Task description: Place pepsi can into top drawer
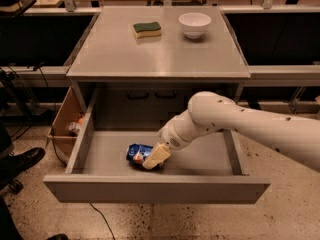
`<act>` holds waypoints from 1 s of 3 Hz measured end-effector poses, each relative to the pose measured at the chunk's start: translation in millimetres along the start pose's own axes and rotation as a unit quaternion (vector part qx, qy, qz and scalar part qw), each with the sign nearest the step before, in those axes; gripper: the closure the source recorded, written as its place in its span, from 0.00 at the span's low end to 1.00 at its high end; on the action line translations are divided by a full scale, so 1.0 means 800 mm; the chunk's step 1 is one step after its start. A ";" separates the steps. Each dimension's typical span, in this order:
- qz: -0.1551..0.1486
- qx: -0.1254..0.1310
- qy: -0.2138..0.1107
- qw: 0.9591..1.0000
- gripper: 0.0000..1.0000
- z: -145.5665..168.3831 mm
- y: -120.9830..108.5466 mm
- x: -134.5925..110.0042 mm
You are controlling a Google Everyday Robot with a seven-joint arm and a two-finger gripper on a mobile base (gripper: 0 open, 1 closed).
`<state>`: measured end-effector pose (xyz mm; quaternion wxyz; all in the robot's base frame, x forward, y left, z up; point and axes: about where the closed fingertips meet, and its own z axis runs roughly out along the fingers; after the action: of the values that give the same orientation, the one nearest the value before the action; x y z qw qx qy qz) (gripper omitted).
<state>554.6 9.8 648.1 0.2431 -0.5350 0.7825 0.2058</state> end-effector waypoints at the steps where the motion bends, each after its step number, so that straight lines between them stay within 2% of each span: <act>1: -0.003 0.008 0.009 1.000 0.00 -0.010 -0.013 -0.015; 2: -0.002 0.026 0.013 1.000 0.00 -0.047 -0.028 -0.033; 3: 0.006 0.052 0.013 0.999 0.00 -0.115 -0.047 -0.047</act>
Offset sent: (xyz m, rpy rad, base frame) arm 0.0377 -0.0262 0.0882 -0.0633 -0.0664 -0.0576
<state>586.7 -29.0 741.3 0.2594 -0.5196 0.7984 0.1592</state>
